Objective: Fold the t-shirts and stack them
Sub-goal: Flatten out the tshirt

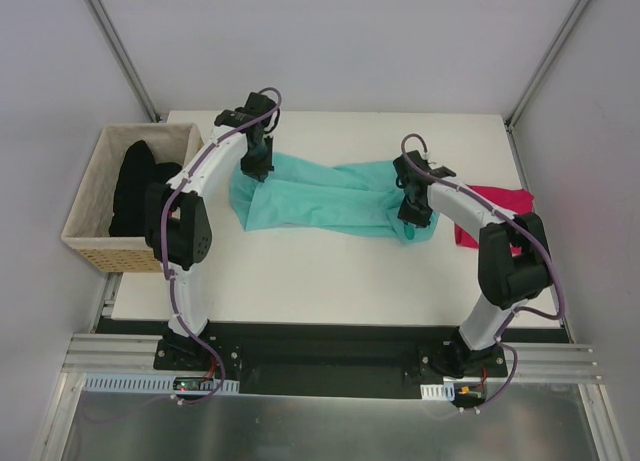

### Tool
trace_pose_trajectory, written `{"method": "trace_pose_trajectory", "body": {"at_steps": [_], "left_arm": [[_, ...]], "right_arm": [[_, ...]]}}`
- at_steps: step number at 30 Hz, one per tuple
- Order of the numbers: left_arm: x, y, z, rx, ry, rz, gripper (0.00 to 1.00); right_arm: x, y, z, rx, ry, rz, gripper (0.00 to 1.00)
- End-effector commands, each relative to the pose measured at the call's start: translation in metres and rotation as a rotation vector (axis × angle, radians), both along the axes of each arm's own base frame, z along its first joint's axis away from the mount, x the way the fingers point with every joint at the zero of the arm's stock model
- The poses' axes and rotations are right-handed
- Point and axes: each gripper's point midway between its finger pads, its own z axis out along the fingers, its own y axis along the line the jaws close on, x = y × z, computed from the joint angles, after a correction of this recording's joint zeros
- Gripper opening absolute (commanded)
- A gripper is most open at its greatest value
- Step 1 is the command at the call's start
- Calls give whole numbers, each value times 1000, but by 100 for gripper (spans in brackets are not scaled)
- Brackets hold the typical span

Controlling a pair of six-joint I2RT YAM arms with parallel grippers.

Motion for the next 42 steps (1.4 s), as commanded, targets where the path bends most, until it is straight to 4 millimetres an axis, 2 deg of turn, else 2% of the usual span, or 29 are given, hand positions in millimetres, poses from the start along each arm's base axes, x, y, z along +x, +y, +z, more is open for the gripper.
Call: {"method": "trace_pose_trajectory", "body": {"at_steps": [1, 5, 13, 18, 21, 26, 31, 35, 42], "left_arm": [[-7, 3, 37, -18, -71, 26, 0], [-11, 7, 40, -8, -78, 36, 0], [-19, 13, 42, 8, -81, 49, 0], [-19, 12, 42, 2, -82, 45, 0], [-18, 10, 44, -7, -86, 43, 0], [-15, 4, 46, -23, -90, 32, 0], [-13, 2, 49, -26, -99, 28, 0], [-11, 2, 51, -28, -106, 27, 0], [-10, -1, 50, -36, -102, 24, 0]], "right_arm": [[7, 16, 9, 13, 7, 46, 32], [12, 24, 7, 26, 17, 64, 32], [21, 59, 9, 61, 20, 156, 30], [15, 80, 8, 69, 34, 220, 29], [12, 85, 12, 53, 24, 240, 29], [15, 75, 27, 2, -14, 245, 31], [26, 63, 53, -72, -79, 248, 34], [25, 62, 61, -67, -90, 252, 34], [12, 66, 59, -42, -78, 252, 35]]}}
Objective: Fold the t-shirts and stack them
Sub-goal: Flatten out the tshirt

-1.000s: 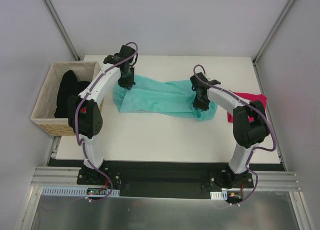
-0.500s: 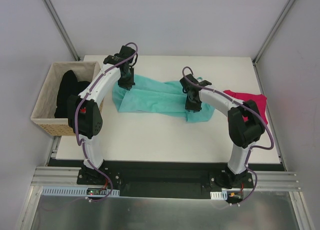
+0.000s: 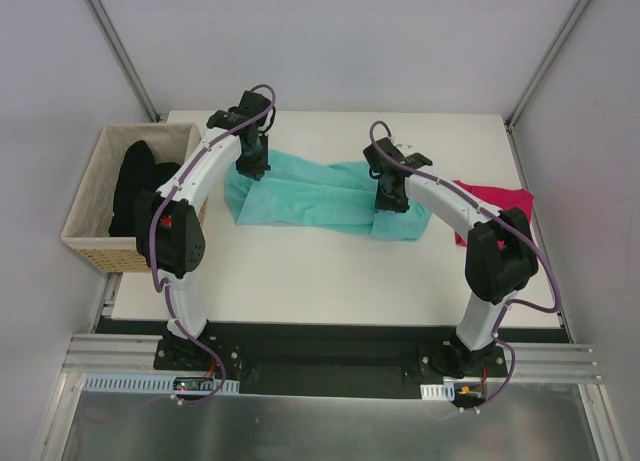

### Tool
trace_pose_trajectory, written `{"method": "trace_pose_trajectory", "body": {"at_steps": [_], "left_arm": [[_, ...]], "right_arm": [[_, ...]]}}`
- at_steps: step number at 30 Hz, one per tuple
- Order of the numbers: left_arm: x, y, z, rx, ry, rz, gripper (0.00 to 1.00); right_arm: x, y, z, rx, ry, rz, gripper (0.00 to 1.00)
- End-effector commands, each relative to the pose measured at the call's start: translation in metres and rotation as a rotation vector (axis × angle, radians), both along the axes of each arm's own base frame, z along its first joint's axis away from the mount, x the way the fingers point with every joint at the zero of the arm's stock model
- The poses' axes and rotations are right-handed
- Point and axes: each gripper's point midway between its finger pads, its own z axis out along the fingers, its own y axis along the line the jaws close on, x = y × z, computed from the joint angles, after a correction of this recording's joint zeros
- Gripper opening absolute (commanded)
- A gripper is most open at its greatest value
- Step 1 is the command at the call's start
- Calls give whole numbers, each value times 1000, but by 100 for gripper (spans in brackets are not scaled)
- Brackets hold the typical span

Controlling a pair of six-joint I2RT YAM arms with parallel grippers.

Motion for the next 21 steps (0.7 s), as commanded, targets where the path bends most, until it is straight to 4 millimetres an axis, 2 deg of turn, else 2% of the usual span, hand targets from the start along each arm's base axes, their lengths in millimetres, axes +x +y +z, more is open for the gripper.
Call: {"method": "trace_pose_trajectory", "body": {"at_steps": [1, 7, 13, 15, 18, 21], "left_arm": [[1, -9, 27, -36, -56, -10, 0], [2, -10, 26, -35, -57, -15, 0], [0, -8, 27, -31, -65, -10, 0], [-2, -7, 26, -30, -64, -9, 0], [-5, -6, 27, -29, -66, -7, 0], [-8, -4, 27, -24, -71, -5, 0]], "right_arm": [[-8, -1, 20, 5, -30, 4, 35], [-11, 11, 21, 14, -23, 34, 37], [-14, 36, 26, 16, -18, 104, 39], [-14, 39, 30, 5, -25, 118, 40], [-10, 30, 38, -50, -55, 102, 43], [-6, 12, 44, -102, -80, 65, 45]]}}
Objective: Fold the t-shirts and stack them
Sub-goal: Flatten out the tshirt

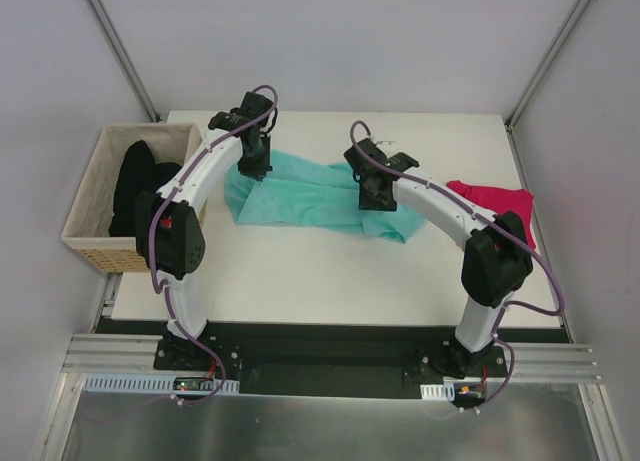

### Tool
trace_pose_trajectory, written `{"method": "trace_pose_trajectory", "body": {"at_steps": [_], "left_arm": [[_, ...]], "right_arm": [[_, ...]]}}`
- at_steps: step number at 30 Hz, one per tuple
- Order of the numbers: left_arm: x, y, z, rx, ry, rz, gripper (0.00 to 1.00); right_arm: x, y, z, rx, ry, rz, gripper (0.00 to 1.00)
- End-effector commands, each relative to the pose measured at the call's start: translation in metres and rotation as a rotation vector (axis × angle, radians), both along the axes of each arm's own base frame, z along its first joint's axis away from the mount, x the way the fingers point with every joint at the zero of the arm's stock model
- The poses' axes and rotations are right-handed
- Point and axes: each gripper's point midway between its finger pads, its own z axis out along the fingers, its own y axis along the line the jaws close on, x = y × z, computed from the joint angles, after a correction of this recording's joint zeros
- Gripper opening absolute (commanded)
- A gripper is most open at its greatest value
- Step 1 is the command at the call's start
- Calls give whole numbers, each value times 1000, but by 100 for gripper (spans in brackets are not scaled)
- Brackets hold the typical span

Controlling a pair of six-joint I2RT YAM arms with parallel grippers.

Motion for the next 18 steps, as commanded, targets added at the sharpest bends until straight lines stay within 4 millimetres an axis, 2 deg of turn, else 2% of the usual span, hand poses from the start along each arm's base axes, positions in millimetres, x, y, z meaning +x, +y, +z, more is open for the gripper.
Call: {"method": "trace_pose_trajectory", "body": {"at_steps": [1, 2, 4, 7, 9, 14, 18], "left_arm": [[-8, 1, 24, -12, -60, 0, 0], [-9, 2, 25, -10, -62, 0, 0], [-9, 3, 27, -8, -66, 3, 0], [-10, 1, 28, -14, -67, -7, 0], [-10, 0, 28, -19, -66, -9, 0], [-9, -1, 28, -24, -67, -10, 0], [-11, 0, 25, -23, -63, -3, 0]], "right_arm": [[8, -34, 21, -95, -50, -64, 45], [10, -47, 26, -127, -74, -100, 45], [9, -70, 23, -139, -56, -161, 45], [14, -97, 34, -119, -84, -235, 45], [17, -102, 39, -99, -98, -235, 45], [14, -88, 37, -77, -86, -187, 45], [6, -62, 31, -68, -64, -135, 44]]}}
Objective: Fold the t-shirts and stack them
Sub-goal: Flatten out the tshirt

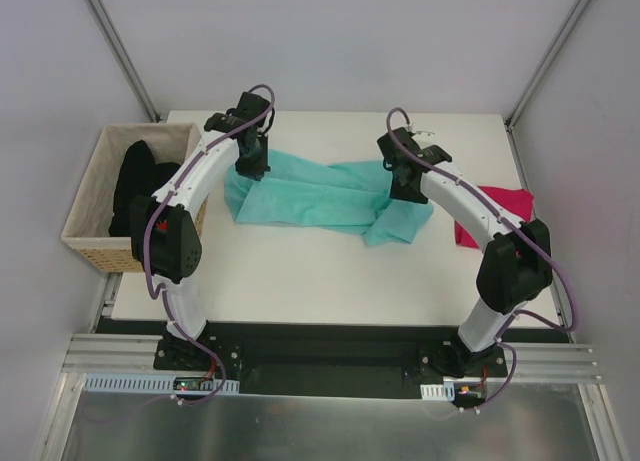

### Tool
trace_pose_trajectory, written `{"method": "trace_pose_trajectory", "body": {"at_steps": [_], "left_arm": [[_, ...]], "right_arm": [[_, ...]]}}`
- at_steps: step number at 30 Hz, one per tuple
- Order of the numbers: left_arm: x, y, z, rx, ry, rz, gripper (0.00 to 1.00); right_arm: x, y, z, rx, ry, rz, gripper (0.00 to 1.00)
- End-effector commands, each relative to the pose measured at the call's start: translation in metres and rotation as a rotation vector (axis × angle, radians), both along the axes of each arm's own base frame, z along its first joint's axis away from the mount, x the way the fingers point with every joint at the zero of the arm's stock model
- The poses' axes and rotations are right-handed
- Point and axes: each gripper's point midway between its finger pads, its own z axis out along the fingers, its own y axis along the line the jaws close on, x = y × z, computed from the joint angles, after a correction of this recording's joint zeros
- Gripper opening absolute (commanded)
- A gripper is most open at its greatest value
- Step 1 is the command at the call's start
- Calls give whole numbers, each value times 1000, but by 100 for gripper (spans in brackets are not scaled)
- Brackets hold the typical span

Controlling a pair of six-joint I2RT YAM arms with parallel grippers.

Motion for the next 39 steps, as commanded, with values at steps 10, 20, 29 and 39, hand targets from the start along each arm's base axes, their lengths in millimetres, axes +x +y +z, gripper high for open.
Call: {"method": "trace_pose_trajectory", "body": {"at_steps": [10, 20, 29, 39], "left_arm": [[-10, 2, 11, -6, -43, 1, 0], [-10, 5, 14, 1, -63, 6, 0], [-6, 4, 17, -2, -78, 7, 0], [-6, 2, 19, -12, -84, 1, 0]], "right_arm": [[-36, 78, -18, 36, 92, 191, 44], [-45, 117, -41, 31, 168, 280, 44], [-49, 134, -44, 17, 189, 329, 44], [-64, 119, -68, -14, 243, 308, 44]]}}
